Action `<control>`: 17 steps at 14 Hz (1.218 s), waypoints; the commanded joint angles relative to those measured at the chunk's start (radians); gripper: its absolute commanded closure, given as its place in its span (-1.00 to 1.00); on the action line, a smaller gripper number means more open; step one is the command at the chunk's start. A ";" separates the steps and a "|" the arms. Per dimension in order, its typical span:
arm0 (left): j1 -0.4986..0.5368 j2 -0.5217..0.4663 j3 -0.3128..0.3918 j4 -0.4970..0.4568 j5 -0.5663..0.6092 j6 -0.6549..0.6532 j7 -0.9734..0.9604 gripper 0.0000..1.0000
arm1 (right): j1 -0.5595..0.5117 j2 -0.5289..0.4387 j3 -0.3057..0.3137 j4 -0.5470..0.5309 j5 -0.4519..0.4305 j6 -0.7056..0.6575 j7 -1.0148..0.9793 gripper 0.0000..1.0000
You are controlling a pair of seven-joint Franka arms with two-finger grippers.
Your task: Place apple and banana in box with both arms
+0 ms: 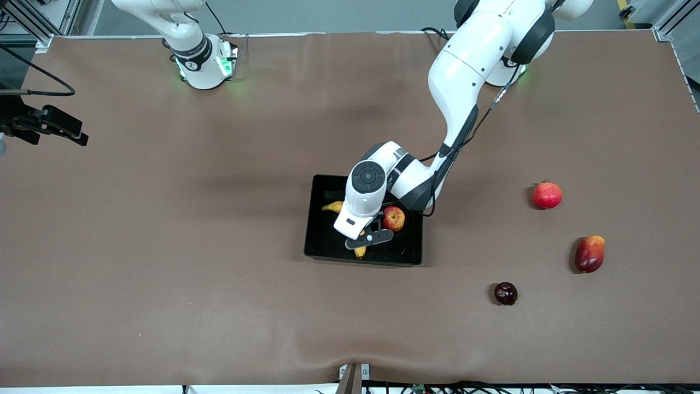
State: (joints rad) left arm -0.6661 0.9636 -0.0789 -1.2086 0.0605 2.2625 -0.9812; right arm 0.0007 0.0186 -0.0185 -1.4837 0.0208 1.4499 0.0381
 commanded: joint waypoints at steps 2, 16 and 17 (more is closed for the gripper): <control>-0.020 -0.022 0.028 0.023 0.001 -0.006 -0.008 -1.00 | -0.004 -0.003 0.006 0.010 -0.005 -0.010 -0.006 -1.00; 0.242 -0.417 0.091 -0.005 -0.008 -0.320 0.203 -1.00 | -0.004 -0.003 0.006 0.010 -0.001 -0.009 -0.006 -1.00; 0.270 -0.428 0.091 -0.005 -0.010 -0.346 0.276 -1.00 | -0.005 -0.003 0.006 0.010 -0.004 -0.008 -0.006 -1.00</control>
State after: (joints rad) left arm -0.4418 0.5940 0.0223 -1.1640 0.0604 1.9505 -0.7890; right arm 0.0008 0.0186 -0.0174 -1.4836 0.0209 1.4499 0.0381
